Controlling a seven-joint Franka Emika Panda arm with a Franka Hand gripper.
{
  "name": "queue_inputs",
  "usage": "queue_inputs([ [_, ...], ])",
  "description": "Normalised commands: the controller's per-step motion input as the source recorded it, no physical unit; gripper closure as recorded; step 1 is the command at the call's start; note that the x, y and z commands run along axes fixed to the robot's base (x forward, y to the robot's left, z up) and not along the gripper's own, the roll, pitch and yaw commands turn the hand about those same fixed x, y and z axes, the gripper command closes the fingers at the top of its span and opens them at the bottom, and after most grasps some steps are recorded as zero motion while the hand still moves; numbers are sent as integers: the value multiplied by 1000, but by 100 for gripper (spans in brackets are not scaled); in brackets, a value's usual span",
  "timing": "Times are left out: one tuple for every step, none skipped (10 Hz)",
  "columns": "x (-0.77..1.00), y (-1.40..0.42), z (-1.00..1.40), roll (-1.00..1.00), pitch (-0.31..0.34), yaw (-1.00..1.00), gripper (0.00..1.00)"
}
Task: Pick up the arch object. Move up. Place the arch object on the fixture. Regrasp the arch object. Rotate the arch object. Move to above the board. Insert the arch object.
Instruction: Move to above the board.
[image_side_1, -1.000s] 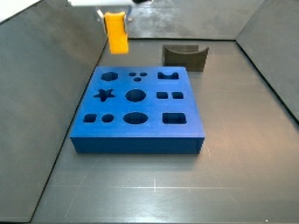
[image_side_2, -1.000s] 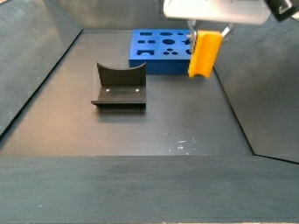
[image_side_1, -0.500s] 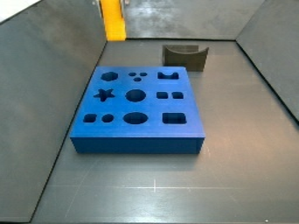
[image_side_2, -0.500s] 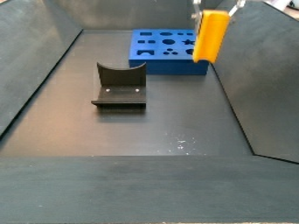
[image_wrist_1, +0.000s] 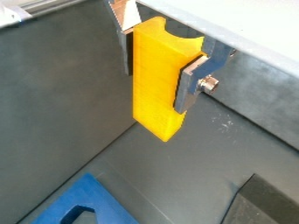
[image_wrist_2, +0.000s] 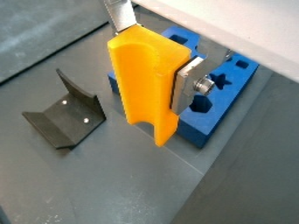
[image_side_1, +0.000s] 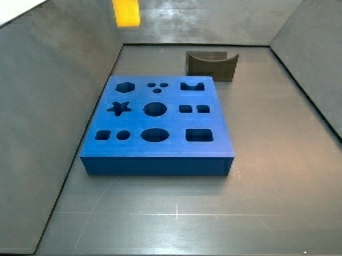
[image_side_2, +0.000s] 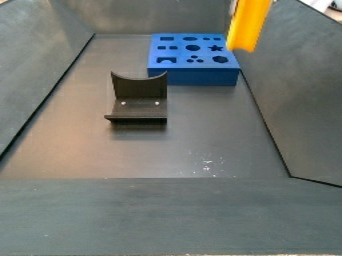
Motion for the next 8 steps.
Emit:
queue_inputs([
  [-11, -15, 761, 149, 57, 32, 100],
  [-4, -8, 589, 146, 66, 34, 100],
  [-2, -7, 462, 142, 65, 35, 100],
  [-1, -7, 340, 138, 65, 35, 100],
  [0, -6, 216, 133, 64, 36, 100],
  [489, -1000, 355, -105, 495, 94, 100],
  [496, -1000, 342, -105, 502, 94, 100],
  [524, -1000, 347, -87, 492, 86, 100],
])
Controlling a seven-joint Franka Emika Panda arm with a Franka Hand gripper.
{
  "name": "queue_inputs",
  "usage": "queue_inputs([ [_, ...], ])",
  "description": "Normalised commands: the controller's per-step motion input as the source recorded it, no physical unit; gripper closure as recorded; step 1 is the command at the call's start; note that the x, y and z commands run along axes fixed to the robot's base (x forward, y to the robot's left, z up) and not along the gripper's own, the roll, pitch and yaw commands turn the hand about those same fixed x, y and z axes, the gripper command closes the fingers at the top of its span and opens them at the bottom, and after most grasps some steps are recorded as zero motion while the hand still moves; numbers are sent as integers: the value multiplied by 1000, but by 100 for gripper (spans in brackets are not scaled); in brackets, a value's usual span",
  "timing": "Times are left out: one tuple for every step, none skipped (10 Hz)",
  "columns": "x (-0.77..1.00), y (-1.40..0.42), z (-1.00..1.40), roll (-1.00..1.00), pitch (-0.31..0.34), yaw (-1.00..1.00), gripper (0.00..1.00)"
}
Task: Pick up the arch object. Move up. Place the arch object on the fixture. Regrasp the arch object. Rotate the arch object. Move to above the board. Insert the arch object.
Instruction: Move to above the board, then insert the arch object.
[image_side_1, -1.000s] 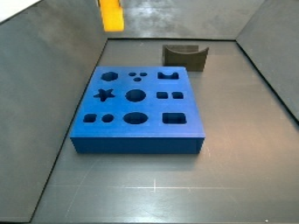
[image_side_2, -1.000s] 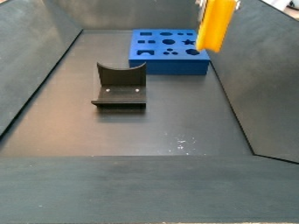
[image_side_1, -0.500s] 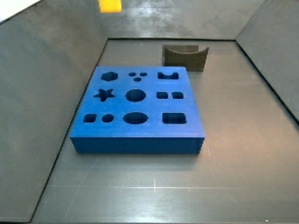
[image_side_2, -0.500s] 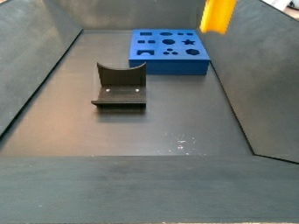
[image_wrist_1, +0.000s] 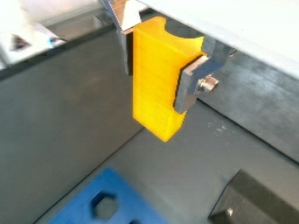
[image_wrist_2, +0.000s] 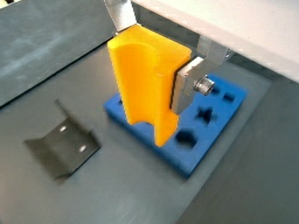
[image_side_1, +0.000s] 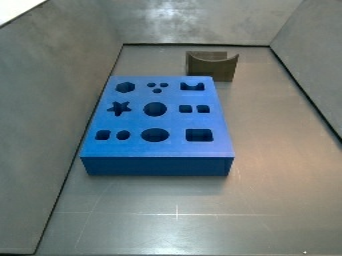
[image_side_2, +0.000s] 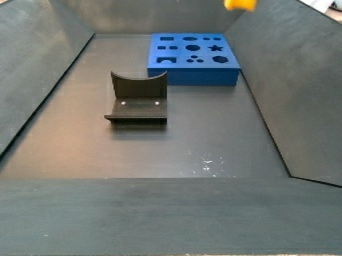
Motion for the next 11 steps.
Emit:
queue_inputs([
  [550, -1000, 341, -107, 360, 29, 100],
  [543, -1000, 344, -45, 253, 21, 100],
  [537, -1000, 349, -15, 171, 25, 100],
  [557, -1000, 349, -15, 124, 14, 100],
  [568, -1000, 345, 1, 128, 16, 100],
  [584, -1000, 348, -1, 143, 12, 100],
  [518, -810, 287, 3, 160, 14, 100],
  [362, -511, 186, 15, 164, 11, 100],
  [190, -216, 89, 23, 119, 10, 100],
  [23, 0, -20, 0, 0, 0, 100],
  [391, 260, -217, 11, 0, 63, 100],
])
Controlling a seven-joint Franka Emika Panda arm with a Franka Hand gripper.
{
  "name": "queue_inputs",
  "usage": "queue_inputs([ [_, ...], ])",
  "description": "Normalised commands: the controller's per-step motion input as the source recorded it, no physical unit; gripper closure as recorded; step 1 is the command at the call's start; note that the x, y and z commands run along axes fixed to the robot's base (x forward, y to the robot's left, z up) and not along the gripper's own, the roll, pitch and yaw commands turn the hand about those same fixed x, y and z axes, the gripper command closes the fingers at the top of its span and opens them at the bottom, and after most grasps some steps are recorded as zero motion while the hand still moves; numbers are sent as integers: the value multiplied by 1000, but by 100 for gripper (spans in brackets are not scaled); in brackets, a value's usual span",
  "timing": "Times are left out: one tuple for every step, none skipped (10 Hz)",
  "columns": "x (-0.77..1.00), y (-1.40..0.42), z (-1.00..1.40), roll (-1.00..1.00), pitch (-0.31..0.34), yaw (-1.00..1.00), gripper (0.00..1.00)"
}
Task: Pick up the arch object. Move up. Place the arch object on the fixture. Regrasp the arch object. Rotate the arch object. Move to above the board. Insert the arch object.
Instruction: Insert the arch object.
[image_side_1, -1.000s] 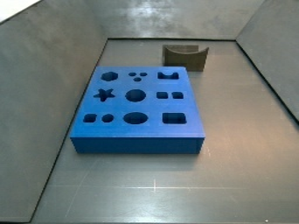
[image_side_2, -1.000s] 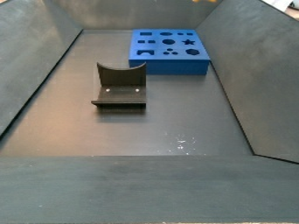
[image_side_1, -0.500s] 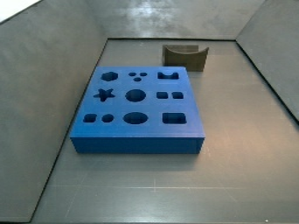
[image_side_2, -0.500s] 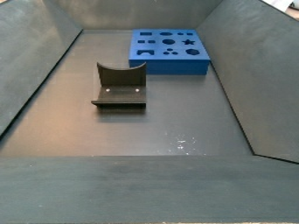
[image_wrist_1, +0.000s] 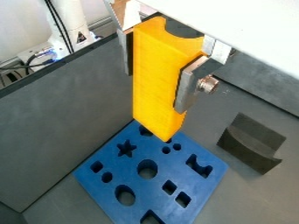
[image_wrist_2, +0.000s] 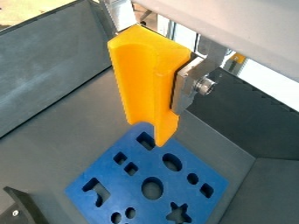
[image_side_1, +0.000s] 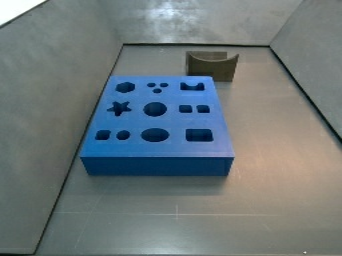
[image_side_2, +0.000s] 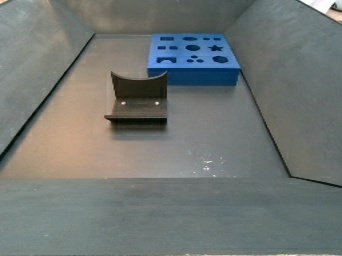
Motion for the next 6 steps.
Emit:
queue_inputs([
  [437, 371, -343, 43, 0, 46, 100],
  [546, 454, -406, 23, 0, 26, 100],
  [671, 466, -469, 4, 0, 6, 100],
  [717, 491, -537, 21, 13, 3, 100],
  [620, 423, -643, 94, 37, 0, 100],
  [377, 326, -726, 137, 0, 0, 100],
])
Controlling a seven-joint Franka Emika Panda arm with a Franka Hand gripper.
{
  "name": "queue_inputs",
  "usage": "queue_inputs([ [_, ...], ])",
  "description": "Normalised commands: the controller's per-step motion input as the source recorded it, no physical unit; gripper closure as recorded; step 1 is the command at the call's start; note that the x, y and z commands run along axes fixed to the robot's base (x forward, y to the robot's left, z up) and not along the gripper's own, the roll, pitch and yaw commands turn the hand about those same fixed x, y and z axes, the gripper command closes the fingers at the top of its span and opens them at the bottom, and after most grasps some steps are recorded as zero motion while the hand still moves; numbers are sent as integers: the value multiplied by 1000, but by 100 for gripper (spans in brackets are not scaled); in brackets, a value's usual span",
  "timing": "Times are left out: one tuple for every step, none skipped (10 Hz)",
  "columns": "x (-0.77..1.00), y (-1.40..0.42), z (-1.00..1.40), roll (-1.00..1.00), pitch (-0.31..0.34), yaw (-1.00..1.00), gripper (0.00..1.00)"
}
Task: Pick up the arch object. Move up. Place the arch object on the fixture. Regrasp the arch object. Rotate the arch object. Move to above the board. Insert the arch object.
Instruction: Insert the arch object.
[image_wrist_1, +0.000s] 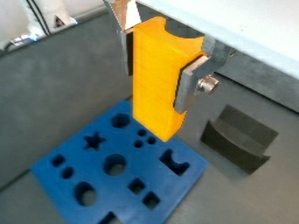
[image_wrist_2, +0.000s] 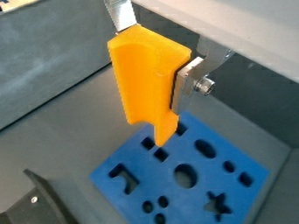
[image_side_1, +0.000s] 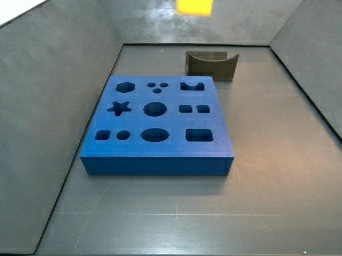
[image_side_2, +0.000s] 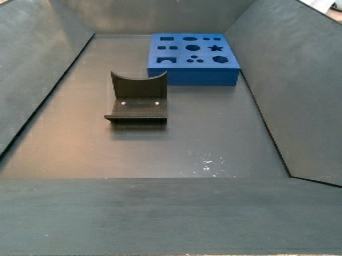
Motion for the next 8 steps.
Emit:
queue_inputs([
  [126, 237, -786, 177, -19, 0, 100],
  [-37, 174, -814, 166, -70, 46, 100],
  [-9, 211, -780, 129, -79, 23, 100],
  [-3, 183, -774, 127, -96, 0, 100],
  [-37, 169, -769, 127, -87, 0, 100],
  [-80, 174, -611, 96, -74, 0, 100],
  [0, 0, -91, 10, -11, 0, 100],
  [0, 0, -537, 70, -26, 0, 100],
])
